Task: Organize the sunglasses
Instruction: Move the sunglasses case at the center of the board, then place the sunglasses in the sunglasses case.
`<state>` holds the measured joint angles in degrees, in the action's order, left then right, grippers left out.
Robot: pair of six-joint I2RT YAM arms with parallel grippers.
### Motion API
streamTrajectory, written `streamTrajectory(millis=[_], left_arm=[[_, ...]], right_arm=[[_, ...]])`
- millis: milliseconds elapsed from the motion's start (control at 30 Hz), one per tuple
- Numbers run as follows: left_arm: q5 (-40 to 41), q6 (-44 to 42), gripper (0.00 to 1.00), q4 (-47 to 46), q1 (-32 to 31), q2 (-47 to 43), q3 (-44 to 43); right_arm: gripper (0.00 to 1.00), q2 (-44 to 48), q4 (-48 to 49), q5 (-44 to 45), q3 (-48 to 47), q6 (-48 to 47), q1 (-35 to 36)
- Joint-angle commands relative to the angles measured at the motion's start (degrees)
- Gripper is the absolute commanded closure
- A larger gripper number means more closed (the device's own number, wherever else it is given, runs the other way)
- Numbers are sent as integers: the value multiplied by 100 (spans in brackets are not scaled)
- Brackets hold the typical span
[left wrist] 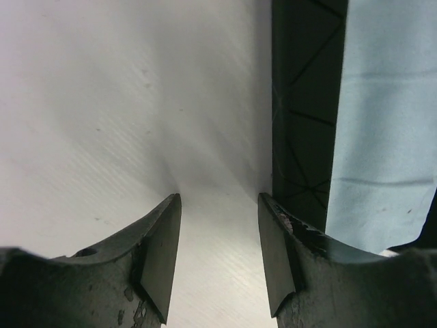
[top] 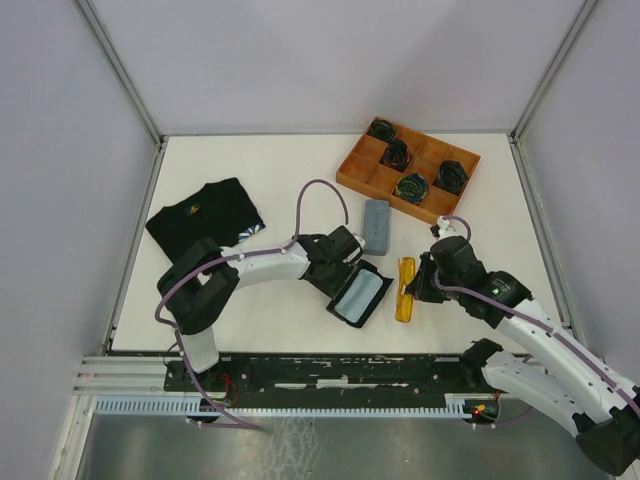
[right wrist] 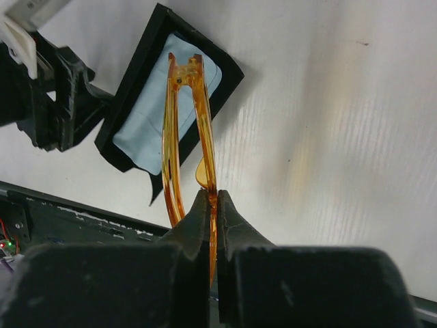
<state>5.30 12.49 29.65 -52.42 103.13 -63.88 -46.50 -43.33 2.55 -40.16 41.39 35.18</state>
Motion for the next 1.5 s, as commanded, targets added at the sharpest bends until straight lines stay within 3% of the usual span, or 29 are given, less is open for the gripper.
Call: streamTrajectory(millis=[0, 533, 1000, 1467], left_arm=[[-293, 424, 45, -99, -313, -74, 128], [-566, 675, 46, -493, -810, -77, 103], [-179, 1037, 48, -922, -696, -1236, 1100], [59, 1584, 47, -1989, -631, -2397, 1834]], right_arm=[[100, 128, 257, 187, -24, 429, -6], [100, -353, 915, -290, 263, 799, -17], [100, -1603, 1818, -983, 306, 261, -324], [100, -2069, 2489, -2004, 630, 132, -766]])
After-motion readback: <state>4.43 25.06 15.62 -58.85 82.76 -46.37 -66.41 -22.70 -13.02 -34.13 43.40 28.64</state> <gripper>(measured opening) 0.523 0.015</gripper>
